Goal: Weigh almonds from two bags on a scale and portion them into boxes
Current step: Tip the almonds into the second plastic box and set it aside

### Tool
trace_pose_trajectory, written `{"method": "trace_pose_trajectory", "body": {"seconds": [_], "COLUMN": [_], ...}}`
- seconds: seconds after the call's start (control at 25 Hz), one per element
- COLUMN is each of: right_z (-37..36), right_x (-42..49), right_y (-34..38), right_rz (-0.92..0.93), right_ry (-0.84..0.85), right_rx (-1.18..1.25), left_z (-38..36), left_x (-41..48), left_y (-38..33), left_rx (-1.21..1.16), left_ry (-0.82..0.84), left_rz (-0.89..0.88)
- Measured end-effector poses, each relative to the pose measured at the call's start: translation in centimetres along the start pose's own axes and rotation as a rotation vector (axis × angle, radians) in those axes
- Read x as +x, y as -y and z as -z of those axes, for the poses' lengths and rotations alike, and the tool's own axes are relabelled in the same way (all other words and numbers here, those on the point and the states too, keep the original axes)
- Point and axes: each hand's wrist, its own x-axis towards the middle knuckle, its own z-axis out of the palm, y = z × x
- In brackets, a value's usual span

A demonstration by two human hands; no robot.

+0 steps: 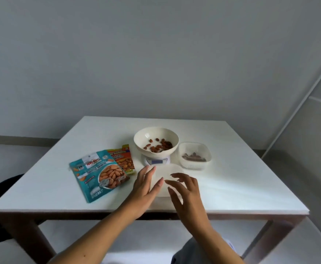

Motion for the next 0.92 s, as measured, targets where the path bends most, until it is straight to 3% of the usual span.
{"method": "trace_pose_trajectory", "body": {"seconds": [0.08,0.16,0.24,0.48,0.64,0.92], "right_z": [-0.3,-0.2,-0.2,-0.6,-0.2,-0.2], "right_x": [0.7,1.5,2.1,2.7,2.6,2.6], "right_y": [-0.2,-0.8,-1.3,-2.1,-2.9,-3.2], "right_rz": [-0.150,-0.460,-0.676,-0.662,-0.596,-0.560], "right_ry": [-0.135,-0.227,-0.132,0.094,0.184,0.196], "right_rx": [0.155,0.299,0.374,0.312,0.298,0.352], "left_z": [1.3,2.4,2.9,2.7,2.0,1.2], "left_x": [0.2,0.6,1.3,3.3,3.4,2.8], "left_y": [-0.6,-1.1,-1.6,-1.6,-2.1,-1.4], "left_rx": [0.257,0.504,0.677,0.825,0.823,0.712], "left_ry": [0.018,0.079,0.160,0.248,0.200,0.031], "left_rz": [0.036,0.016,-0.035,-0.082,-0.158,-0.231]}}
